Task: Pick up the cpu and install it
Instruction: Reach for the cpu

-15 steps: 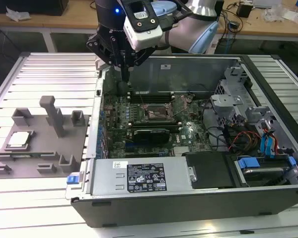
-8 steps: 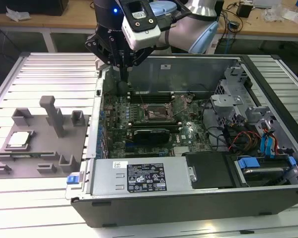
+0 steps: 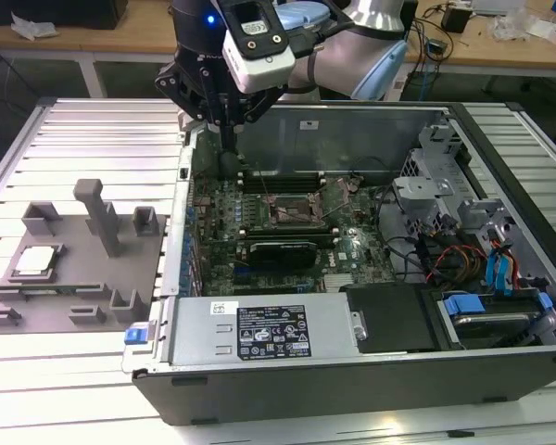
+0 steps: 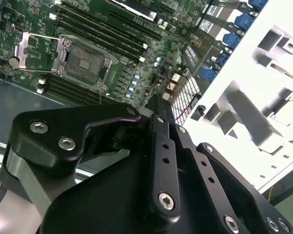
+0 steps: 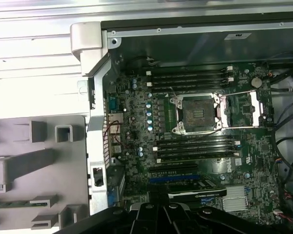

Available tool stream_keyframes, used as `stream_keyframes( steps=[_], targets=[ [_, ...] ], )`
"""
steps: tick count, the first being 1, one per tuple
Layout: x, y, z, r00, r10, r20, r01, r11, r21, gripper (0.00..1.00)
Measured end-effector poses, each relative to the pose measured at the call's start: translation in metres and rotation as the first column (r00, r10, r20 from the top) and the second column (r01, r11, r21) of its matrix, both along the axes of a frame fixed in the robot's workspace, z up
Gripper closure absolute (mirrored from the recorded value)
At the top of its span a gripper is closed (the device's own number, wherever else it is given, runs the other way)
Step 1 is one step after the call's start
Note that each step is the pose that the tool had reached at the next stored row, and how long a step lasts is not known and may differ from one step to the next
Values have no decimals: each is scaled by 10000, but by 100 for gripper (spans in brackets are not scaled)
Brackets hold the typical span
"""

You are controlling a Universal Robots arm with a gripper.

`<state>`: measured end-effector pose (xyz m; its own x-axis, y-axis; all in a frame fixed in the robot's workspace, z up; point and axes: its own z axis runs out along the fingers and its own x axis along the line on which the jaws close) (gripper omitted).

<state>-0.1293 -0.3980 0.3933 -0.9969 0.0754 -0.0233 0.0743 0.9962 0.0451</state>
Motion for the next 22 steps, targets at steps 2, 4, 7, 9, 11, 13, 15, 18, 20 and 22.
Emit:
stream_keyframes(
  steps=[2, 4, 7, 9, 11, 13, 15, 18, 20, 22],
  targets=[
    [-28, 3, 0, 10000, 1, 0, -1, 10000, -1, 89],
    [-53, 7, 0, 10000, 1, -1, -1, 10000, 0, 89],
    [-91, 11, 0, 10000, 1, -1, -1, 10000, -1, 89],
    [-103, 14, 0, 10000, 1, -1, -1, 10000, 0, 89],
    [-114, 15, 0, 10000, 1, 0, -1, 10000, -1, 89],
    [-125, 16, 0, 10000, 1, 0, -1, 10000, 0, 89],
    [-136, 18, 0, 10000, 1, -1, -1, 10000, 0, 89],
    [-166, 24, 0, 10000, 1, 0, -1, 10000, 0, 89],
    [-184, 27, 0, 10000, 1, -1, -1, 10000, -1, 89],
    [-197, 28, 0, 10000, 1, -1, -1, 10000, -1, 89]
  ],
)
